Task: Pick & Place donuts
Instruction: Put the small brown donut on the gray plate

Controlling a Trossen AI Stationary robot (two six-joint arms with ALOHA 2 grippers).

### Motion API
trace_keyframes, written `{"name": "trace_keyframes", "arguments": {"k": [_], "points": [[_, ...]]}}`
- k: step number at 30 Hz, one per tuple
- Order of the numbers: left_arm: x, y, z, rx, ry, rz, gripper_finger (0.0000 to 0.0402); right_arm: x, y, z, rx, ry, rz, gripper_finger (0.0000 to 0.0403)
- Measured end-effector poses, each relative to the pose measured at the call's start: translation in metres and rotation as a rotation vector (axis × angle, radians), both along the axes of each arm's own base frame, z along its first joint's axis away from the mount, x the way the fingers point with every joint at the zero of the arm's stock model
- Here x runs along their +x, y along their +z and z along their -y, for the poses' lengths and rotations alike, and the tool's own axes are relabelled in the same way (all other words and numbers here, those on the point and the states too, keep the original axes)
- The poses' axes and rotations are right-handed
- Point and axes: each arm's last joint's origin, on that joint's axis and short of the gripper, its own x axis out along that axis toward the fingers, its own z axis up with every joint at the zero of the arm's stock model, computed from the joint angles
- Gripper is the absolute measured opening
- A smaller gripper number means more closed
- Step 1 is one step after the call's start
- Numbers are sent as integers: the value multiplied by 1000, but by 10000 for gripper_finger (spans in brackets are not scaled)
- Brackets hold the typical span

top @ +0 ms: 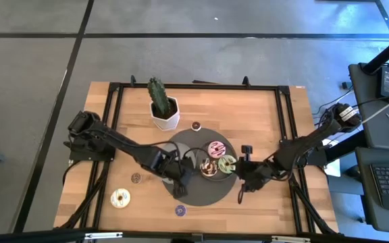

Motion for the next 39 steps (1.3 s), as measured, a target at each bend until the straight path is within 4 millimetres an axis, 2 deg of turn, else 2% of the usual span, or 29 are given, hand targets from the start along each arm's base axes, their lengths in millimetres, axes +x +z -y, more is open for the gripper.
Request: {"name": "trace_keyframes", "arguments": {"k": [8, 16, 22, 26, 32, 39], "points": [[-19, -3, 28, 38, -16, -39, 166, -4, 0, -7, 66, -35, 14, 108], [-22, -3, 31, 50, -14, -53, 228, -4, 0, -7, 146, -115, 30, 108], [-26, -4, 38, -2, -86, -94, 238, -1, 2, -7, 99, -99, 77, 108], [-39, -8, 35, 43, 14, -197, 234, 6, 7, -3, 59, -110, 142, 108], [-65, -10, 25, 157, 261, -385, 231, 14, 8, 9, 4, -107, 146, 108], [-78, -14, 18, 188, 317, -478, 231, 21, 8, 23, -16, -141, 137, 108]]}}
